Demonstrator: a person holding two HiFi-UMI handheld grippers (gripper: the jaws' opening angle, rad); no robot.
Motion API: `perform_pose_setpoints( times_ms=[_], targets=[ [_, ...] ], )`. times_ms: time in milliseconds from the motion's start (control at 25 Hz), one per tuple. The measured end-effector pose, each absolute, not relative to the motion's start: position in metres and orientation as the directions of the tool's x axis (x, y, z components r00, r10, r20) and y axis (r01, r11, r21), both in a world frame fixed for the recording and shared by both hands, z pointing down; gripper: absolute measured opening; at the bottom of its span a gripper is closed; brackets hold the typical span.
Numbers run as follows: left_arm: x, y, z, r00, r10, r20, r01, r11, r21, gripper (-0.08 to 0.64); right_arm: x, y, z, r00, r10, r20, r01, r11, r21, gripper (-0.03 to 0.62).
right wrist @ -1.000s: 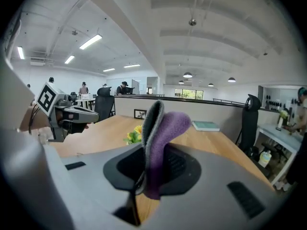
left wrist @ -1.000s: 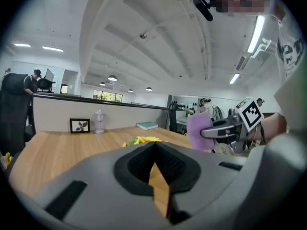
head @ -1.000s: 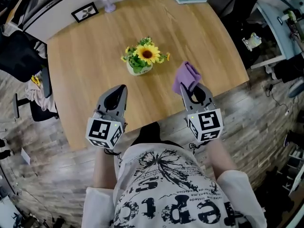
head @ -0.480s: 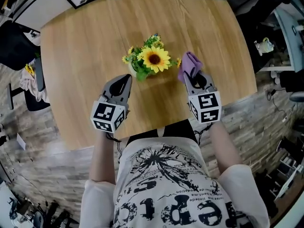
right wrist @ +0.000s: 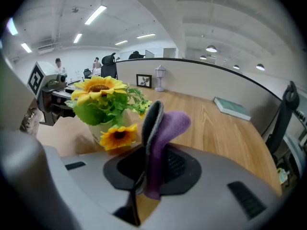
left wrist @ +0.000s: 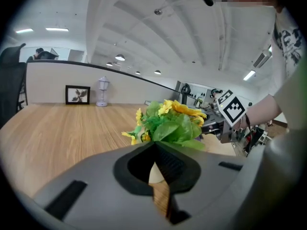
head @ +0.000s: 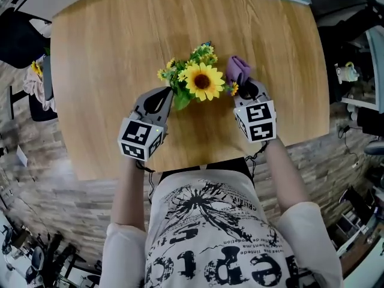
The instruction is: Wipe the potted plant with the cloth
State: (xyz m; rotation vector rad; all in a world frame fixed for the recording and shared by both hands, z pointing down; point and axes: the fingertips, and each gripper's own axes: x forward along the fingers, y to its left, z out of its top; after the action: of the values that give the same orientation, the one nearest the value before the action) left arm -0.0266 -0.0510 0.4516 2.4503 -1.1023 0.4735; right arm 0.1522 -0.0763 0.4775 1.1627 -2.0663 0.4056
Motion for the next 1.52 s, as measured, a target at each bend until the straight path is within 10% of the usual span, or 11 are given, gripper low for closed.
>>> perform_pose_setpoints(
  times_ms=[1520],
  targets=[
    [-0.026,-0.054,0.452,0.706,-0.598,0.379,-0.701,-0.666,0.255,0.003,0.087,-0.035,0.512,-0.408,-0.459,0.789,-0.797,0.601,-0.062,0.072]
  ],
)
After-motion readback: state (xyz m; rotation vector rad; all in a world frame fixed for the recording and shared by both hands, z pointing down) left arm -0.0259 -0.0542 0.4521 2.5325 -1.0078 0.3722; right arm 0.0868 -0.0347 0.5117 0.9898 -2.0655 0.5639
